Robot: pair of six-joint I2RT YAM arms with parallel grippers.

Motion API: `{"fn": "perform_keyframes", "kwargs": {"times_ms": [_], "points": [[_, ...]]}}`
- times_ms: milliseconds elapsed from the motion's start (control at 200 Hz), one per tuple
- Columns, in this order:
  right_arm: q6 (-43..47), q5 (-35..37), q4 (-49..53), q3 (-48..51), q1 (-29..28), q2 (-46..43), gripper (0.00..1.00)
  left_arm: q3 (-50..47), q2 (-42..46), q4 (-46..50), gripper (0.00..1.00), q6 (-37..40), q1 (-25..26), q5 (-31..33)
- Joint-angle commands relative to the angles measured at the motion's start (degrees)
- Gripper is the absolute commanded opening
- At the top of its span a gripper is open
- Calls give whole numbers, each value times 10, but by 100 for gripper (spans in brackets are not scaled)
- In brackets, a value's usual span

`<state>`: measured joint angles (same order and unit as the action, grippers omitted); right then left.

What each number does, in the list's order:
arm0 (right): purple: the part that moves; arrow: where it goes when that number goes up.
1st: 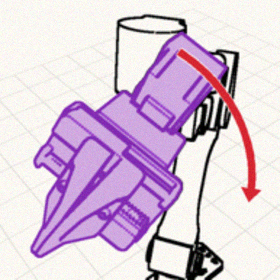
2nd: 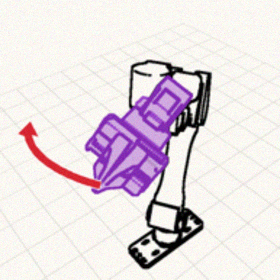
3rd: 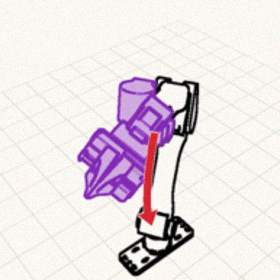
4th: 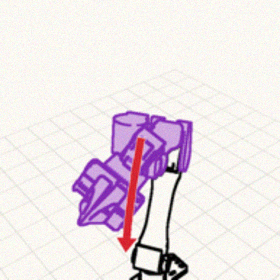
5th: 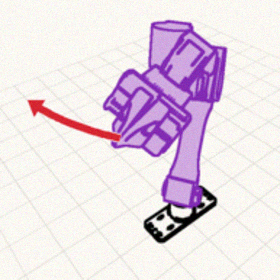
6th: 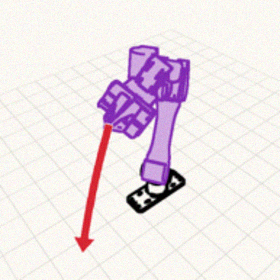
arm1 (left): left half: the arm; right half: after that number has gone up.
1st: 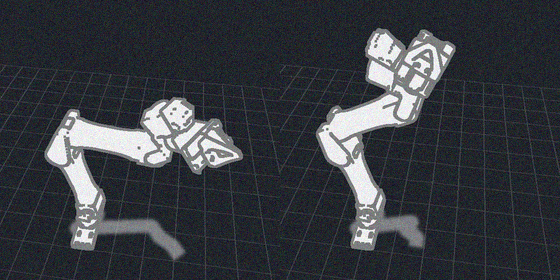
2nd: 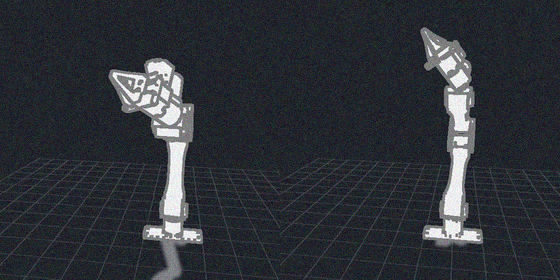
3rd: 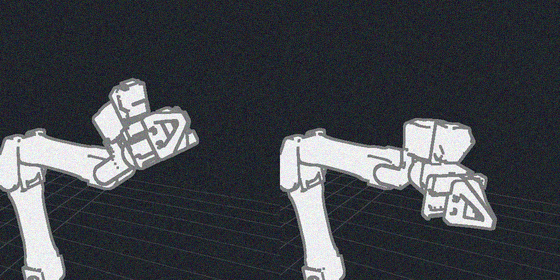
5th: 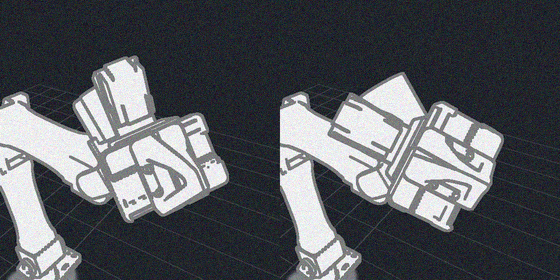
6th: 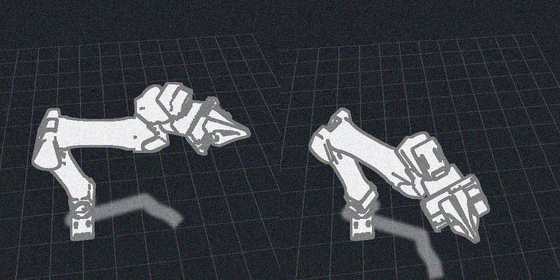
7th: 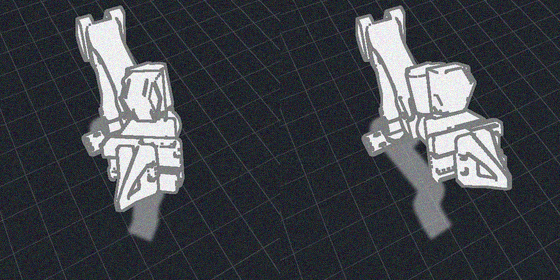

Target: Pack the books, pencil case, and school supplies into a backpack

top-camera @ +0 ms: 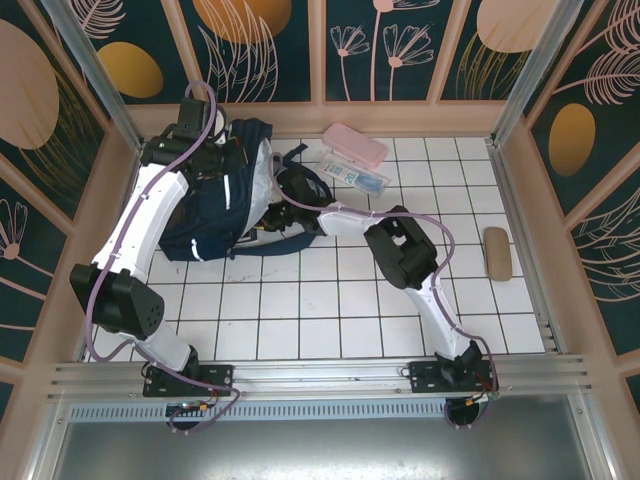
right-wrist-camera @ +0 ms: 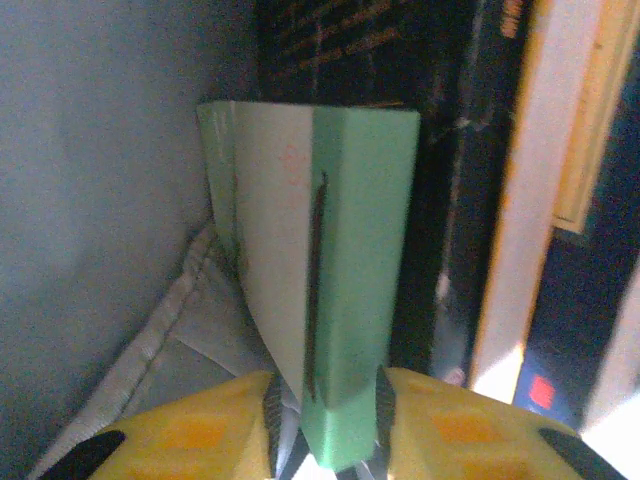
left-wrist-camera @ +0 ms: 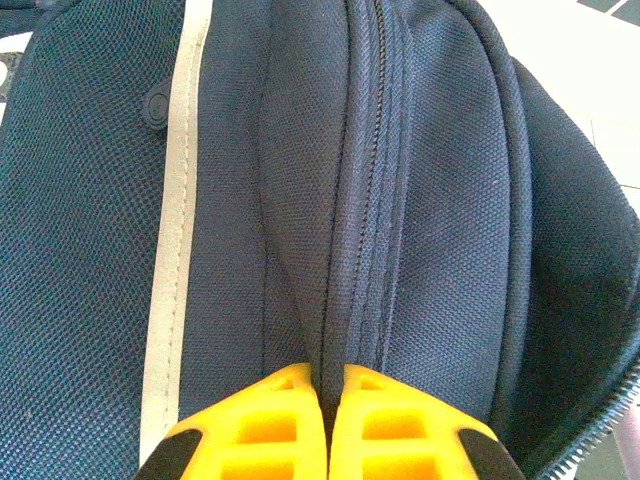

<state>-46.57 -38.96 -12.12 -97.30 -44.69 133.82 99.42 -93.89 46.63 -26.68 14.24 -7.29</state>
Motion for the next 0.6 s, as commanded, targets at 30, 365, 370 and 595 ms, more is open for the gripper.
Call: {"fn": "perform_keyframes", "kwargs": {"times_ms": [30, 365, 370, 595], "points": [[25, 16, 10, 56, 23, -82, 37, -9, 39, -69, 0, -2, -3, -20], [88, 75, 53, 224, 95, -250, 38, -74, 50, -85, 0, 1, -3, -52], [89, 77, 54, 227, 97, -252, 39, -76, 50, -85, 0, 1, -3, -52], [124, 122, 78, 283, 192, -292, 38, -139, 67, -102, 0, 6, -2, -93]]}}
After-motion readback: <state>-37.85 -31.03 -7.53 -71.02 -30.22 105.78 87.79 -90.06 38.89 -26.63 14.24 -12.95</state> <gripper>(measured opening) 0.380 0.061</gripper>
